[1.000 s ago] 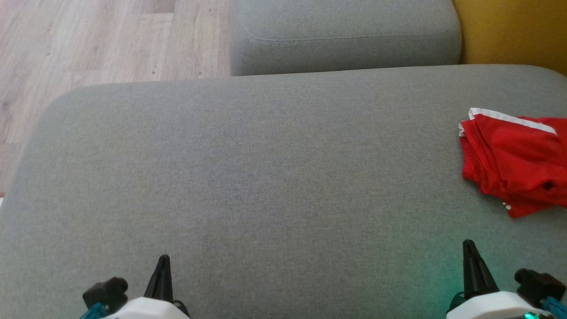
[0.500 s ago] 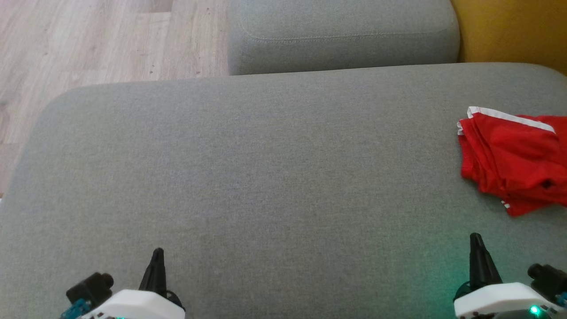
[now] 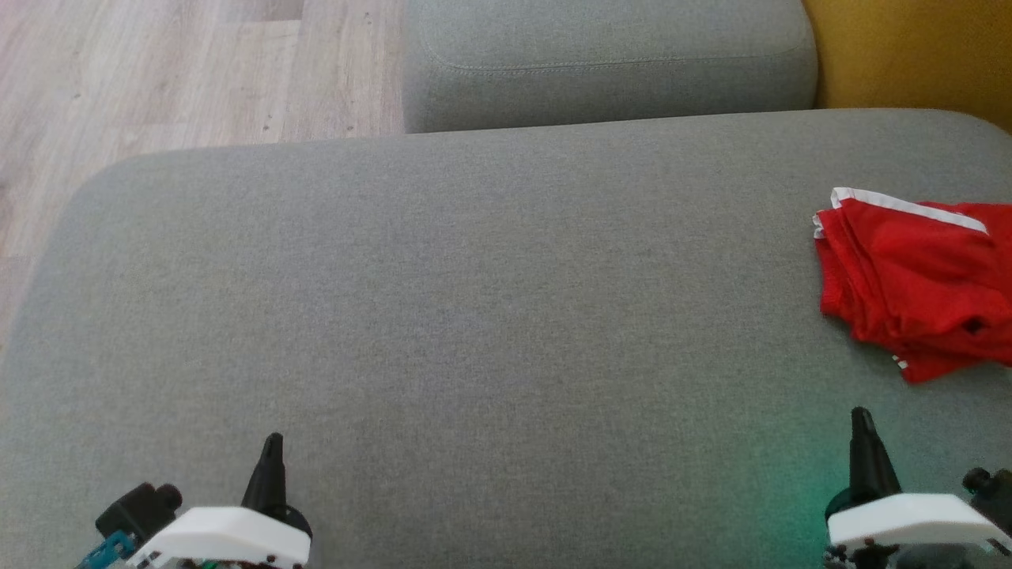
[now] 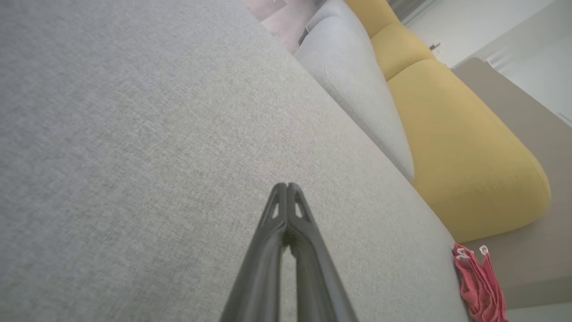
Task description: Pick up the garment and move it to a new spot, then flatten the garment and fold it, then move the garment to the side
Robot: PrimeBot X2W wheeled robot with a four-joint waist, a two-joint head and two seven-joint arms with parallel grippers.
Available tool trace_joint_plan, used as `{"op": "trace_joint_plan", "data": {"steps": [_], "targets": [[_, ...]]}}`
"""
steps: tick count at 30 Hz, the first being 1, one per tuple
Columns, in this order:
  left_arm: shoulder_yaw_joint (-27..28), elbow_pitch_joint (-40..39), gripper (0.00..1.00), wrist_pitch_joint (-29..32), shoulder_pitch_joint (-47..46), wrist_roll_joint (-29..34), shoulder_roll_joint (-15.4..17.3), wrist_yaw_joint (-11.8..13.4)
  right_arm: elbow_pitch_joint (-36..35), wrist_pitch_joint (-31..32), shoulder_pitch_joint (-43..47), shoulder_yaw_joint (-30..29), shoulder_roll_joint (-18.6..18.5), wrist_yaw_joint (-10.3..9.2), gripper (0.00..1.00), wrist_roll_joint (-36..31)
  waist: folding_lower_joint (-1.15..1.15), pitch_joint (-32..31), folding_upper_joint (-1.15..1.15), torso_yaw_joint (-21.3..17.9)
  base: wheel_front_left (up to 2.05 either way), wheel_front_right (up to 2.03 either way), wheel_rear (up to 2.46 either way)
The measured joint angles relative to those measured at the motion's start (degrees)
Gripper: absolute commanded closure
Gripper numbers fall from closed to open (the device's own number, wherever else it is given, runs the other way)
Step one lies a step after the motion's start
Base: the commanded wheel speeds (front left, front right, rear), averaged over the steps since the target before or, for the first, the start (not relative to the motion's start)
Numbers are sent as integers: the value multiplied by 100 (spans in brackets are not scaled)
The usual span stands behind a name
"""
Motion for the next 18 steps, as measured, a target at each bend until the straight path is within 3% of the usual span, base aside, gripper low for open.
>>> {"op": "trace_joint_plan", "data": {"steps": [18], "targets": [[212, -9, 100, 257, -221, -1109, 0, -159, -59, 253, -190, -76, 0, 0, 100, 1239, 0, 20, 0, -37, 0, 0, 0]]}}
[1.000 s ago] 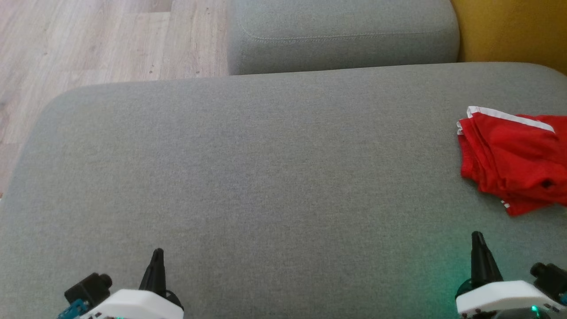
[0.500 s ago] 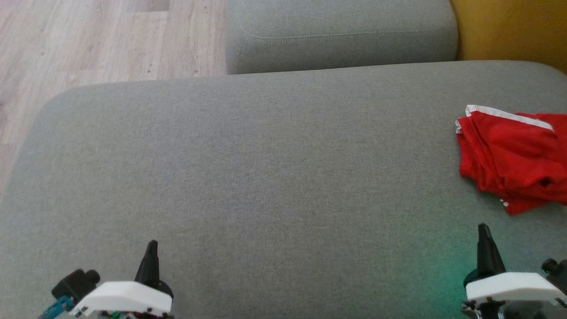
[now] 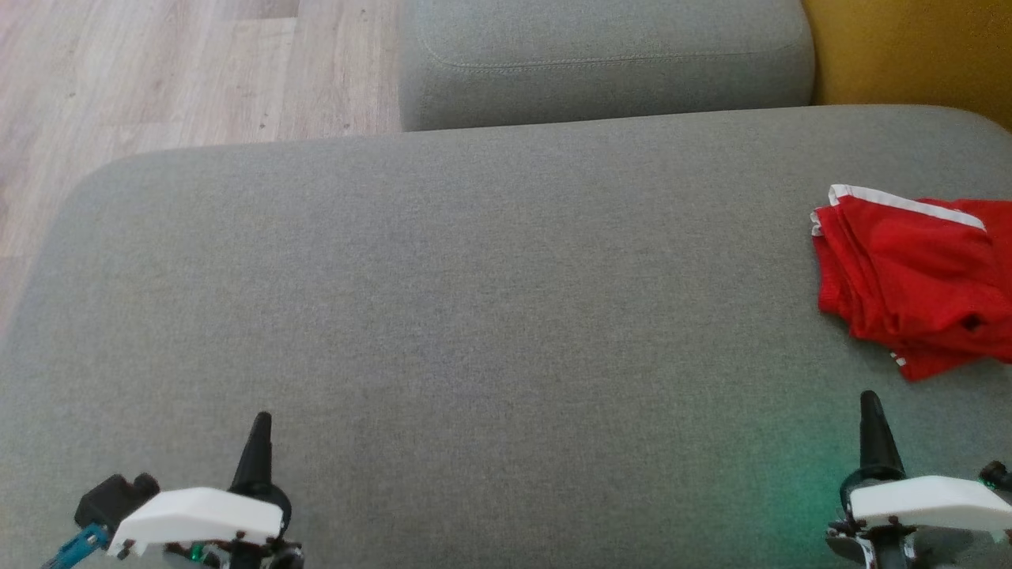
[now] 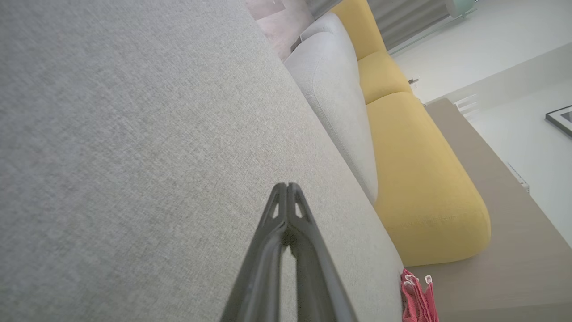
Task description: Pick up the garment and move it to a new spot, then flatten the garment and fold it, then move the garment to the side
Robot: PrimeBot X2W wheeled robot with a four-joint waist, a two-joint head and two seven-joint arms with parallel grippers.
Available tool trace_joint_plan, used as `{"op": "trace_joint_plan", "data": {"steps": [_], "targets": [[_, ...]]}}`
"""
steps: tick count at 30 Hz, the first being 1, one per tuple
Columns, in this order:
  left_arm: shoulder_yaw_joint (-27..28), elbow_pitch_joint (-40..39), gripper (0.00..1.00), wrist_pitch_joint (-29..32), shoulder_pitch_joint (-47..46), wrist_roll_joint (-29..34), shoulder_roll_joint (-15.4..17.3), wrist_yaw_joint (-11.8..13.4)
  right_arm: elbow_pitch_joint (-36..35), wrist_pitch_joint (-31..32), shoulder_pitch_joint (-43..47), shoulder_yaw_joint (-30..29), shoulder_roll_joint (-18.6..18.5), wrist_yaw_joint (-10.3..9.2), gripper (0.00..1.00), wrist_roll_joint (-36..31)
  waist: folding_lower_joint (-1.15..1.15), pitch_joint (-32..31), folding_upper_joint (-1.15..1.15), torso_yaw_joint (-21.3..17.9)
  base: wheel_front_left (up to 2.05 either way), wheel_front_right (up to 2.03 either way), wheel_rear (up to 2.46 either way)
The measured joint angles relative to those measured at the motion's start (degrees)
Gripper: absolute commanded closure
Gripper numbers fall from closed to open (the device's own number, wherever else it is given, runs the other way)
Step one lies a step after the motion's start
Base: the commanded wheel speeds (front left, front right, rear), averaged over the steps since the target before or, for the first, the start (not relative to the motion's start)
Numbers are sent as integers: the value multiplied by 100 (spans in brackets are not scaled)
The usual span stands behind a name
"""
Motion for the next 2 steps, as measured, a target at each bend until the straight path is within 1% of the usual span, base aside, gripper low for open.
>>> {"op": "trace_joint_plan", "data": {"steps": [2], "targets": [[15, 0, 100, 25, 0, -70, 0, -1, -1, 26, -1, -8, 0, 0, 100, 68, 0, 1, 0, -2, 0, 0, 0]]}}
